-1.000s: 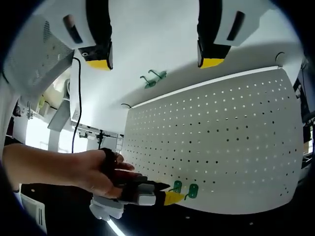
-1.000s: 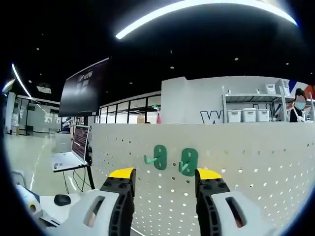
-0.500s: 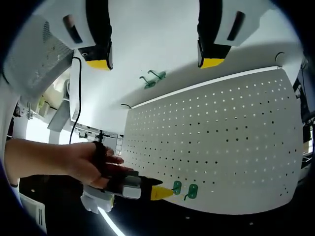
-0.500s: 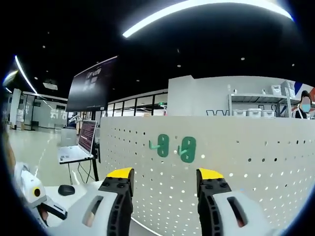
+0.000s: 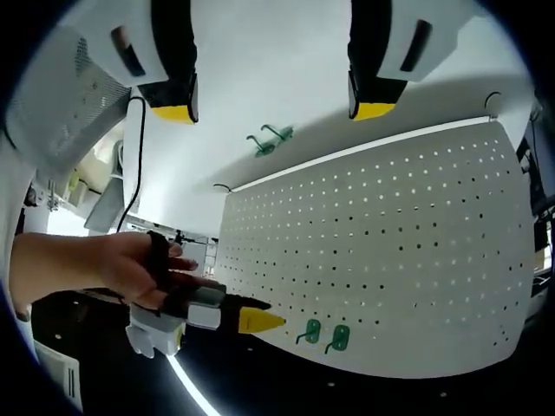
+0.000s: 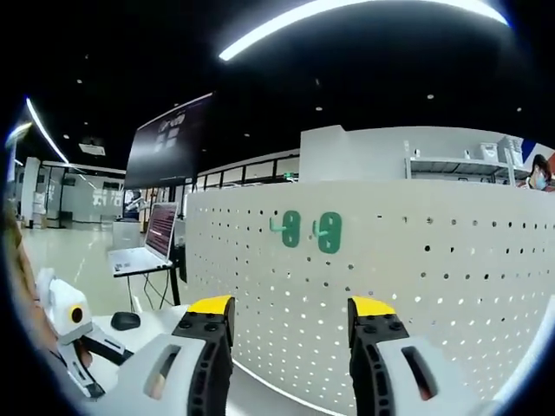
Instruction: Insert the hook assembly into the mounting plate slot until the hook locks in place.
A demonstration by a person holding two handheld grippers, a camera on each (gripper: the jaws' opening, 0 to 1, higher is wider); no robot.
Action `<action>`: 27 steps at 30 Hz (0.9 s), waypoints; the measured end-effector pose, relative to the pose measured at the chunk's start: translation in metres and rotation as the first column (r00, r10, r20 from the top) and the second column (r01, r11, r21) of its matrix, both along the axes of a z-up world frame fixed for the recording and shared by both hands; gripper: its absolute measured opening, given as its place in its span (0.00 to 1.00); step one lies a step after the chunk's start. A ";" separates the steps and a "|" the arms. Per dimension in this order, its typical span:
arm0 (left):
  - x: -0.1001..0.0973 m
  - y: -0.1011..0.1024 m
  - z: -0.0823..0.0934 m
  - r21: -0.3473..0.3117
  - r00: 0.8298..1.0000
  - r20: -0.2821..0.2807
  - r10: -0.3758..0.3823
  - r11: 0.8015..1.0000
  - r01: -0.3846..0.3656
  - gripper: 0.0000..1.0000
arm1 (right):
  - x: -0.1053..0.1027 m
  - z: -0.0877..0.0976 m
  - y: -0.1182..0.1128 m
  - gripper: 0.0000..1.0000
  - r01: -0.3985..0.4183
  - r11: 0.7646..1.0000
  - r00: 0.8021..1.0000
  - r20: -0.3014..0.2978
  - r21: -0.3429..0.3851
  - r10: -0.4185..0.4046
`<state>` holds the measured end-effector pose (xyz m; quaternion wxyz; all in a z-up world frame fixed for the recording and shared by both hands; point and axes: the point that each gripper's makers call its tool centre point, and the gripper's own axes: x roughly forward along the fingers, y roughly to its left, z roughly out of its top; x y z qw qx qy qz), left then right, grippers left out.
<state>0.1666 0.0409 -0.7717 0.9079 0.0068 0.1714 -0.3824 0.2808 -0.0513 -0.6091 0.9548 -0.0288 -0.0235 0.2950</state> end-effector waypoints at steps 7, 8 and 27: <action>0.000 0.000 0.000 0.000 1.000 0.001 0.001 1.000 -0.001 0.72 | -0.010 -0.010 -0.005 0.51 -0.007 1.000 1.000 -0.016 -0.009 0.007; 0.000 0.000 0.000 0.000 1.000 0.001 0.001 1.000 -0.001 0.72 | -0.011 -0.011 -0.005 0.51 -0.007 1.000 1.000 -0.018 -0.009 0.007; 0.000 0.000 -0.001 0.001 1.000 0.000 0.001 1.000 -0.001 0.72 | -0.038 -0.044 -0.026 0.51 -0.009 1.000 0.997 -0.080 -0.027 0.007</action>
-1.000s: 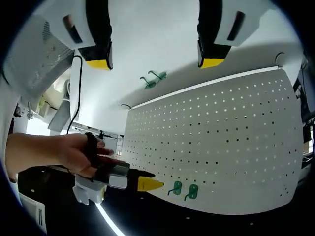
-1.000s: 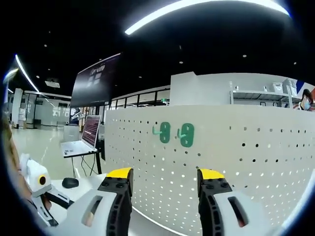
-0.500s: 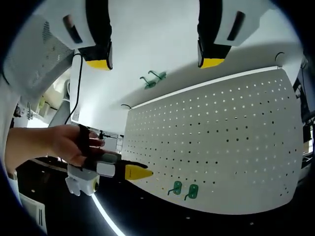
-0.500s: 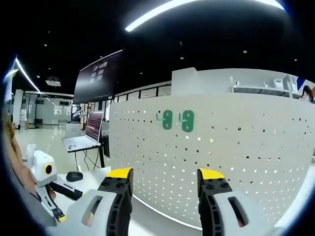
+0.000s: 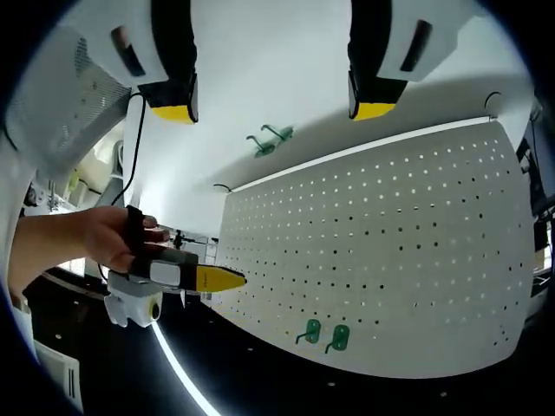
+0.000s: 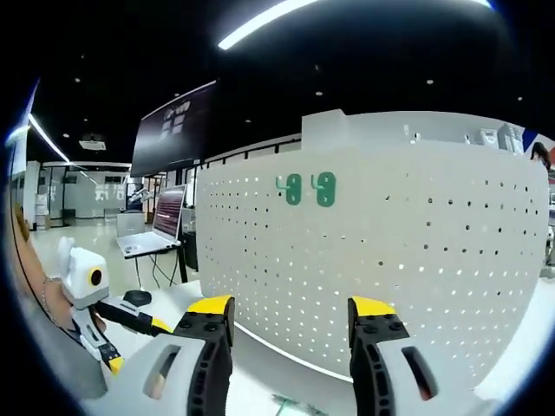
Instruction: Insert the hook assembly into the mounting plate slot until the hook locks in place.
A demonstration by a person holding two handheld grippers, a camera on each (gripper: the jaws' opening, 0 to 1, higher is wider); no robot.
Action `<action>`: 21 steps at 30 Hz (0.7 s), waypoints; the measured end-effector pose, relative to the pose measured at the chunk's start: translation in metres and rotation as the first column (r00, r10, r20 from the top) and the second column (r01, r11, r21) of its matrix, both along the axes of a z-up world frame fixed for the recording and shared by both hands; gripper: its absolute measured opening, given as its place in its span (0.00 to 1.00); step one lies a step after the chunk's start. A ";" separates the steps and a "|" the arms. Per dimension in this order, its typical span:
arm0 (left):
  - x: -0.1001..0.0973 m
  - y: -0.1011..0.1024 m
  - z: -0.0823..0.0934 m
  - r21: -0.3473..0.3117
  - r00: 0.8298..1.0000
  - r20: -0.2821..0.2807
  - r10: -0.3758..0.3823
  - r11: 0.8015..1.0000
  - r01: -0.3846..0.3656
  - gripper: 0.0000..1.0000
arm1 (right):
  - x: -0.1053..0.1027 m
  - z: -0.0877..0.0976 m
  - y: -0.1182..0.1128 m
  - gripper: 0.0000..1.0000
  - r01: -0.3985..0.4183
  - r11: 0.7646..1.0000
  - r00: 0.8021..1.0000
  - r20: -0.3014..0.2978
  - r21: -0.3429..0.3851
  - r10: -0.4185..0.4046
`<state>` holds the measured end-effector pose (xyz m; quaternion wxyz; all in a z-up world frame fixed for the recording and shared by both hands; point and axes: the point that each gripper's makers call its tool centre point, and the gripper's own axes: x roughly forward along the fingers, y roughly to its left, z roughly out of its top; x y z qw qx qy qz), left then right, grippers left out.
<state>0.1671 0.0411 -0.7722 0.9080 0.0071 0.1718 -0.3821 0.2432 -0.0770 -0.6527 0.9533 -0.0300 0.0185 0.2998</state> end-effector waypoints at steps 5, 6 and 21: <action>0.000 0.000 0.000 0.000 1.000 0.000 0.000 1.000 0.000 0.72 | -0.007 -0.009 -0.005 0.51 0.002 1.000 1.000 -0.019 -0.004 -0.003; 0.000 0.000 0.000 0.001 1.000 0.000 0.000 1.000 0.000 0.72 | -0.008 -0.011 -0.006 0.51 0.003 1.000 1.000 -0.022 -0.006 -0.003; -0.001 0.000 -0.001 0.004 1.000 -0.005 0.000 1.000 0.000 0.72 | -0.028 -0.028 -0.017 0.51 -0.002 1.000 0.998 -0.063 -0.014 0.001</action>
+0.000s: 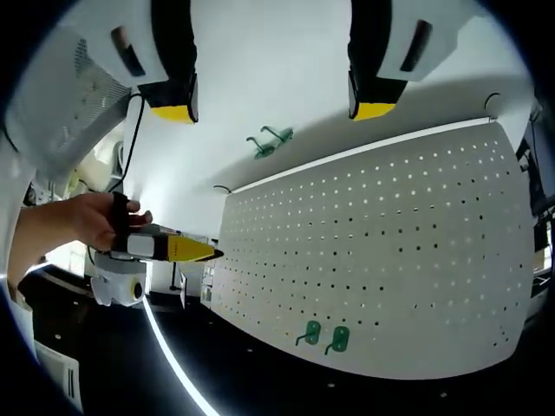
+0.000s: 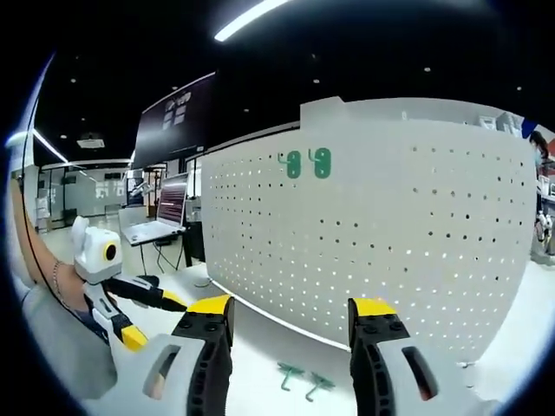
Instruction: Insert the hook assembly into the mounting plate slot until the hook locks in place.
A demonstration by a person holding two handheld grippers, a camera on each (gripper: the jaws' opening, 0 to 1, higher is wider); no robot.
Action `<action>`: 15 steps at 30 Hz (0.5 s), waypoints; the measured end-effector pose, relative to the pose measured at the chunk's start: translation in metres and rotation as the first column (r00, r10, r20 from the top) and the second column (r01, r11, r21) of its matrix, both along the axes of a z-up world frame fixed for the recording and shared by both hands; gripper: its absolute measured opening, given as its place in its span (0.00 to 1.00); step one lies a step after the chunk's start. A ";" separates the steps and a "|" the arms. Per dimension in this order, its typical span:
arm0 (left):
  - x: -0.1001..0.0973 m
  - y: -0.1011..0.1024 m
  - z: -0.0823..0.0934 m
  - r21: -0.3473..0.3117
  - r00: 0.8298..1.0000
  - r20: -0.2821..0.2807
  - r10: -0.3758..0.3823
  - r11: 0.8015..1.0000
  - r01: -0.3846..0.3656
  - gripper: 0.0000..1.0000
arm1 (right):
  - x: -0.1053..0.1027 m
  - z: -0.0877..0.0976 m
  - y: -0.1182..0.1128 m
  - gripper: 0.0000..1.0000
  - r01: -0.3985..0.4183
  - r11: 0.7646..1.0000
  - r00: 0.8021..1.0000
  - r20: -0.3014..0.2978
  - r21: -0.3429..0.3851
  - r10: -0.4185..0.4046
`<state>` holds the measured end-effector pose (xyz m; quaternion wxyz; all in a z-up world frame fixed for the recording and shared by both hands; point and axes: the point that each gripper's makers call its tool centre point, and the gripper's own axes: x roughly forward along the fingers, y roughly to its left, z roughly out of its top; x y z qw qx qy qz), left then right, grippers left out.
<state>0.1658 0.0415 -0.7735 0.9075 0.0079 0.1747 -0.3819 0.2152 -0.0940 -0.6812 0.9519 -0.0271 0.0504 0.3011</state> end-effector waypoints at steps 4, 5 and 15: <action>0.000 0.000 0.000 0.002 1.000 0.000 -0.001 1.000 0.001 0.72 | -0.006 -0.005 -0.004 0.51 0.001 1.000 1.000 -0.013 -0.001 -0.001; 0.000 0.000 -0.001 0.001 1.000 -0.002 -0.001 1.000 0.001 0.72 | -0.008 -0.006 -0.005 0.51 -0.001 1.000 1.000 -0.014 -0.003 0.001; -0.001 -0.001 -0.001 0.005 1.000 -0.001 -0.005 1.000 0.005 0.73 | -0.025 -0.027 -0.019 0.52 0.010 1.000 0.998 -0.067 -0.023 -0.012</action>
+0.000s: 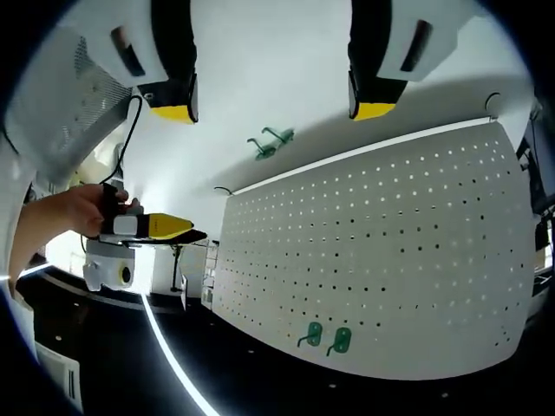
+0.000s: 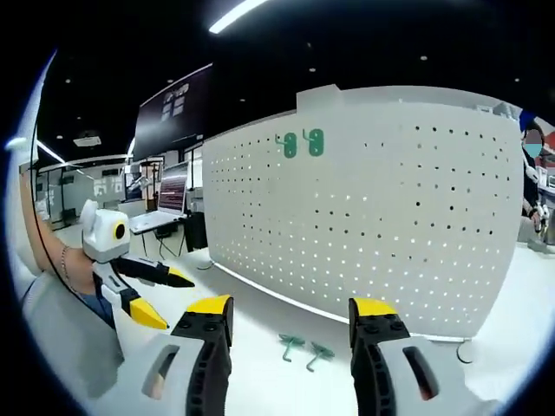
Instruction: Insert the hook assembly into the mounting plate slot until the hook locks in place.
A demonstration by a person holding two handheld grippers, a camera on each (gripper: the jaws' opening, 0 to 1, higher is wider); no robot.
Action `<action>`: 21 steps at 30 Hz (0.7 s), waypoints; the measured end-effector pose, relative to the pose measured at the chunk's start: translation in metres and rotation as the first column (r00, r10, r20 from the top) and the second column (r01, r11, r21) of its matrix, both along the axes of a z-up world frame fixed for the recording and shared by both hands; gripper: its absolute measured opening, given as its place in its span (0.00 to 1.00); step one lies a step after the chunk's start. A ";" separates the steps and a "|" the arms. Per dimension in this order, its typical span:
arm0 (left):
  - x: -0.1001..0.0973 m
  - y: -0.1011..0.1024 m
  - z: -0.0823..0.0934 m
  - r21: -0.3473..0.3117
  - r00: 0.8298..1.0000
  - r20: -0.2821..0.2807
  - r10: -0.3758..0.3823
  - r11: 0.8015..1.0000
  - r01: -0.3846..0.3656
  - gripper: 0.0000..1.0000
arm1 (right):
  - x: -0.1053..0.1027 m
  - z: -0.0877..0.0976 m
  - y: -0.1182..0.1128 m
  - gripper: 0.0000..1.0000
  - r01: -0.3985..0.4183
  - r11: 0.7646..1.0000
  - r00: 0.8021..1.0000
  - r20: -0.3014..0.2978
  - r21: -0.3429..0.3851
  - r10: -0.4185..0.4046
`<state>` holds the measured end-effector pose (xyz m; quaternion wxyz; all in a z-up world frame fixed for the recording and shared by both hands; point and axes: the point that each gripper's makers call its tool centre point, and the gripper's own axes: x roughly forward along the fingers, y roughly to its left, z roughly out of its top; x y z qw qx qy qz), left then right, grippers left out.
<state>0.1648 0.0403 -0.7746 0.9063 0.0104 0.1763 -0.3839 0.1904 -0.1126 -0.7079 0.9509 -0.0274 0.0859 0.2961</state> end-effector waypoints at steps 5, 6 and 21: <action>0.000 0.000 0.000 0.001 1.000 0.000 -0.003 1.000 0.003 0.73 | -0.006 -0.006 -0.001 0.52 -0.007 1.000 1.000 -0.017 -0.011 0.006; 0.000 0.000 0.000 0.001 1.000 -0.001 -0.002 1.000 0.002 0.73 | -0.007 -0.008 -0.001 0.52 -0.008 1.000 1.000 -0.019 -0.015 0.008; 0.002 0.003 -0.001 -0.004 1.000 -0.004 0.008 1.000 -0.008 0.73 | -0.018 -0.025 -0.012 0.55 -0.007 1.000 0.997 -0.073 -0.028 0.005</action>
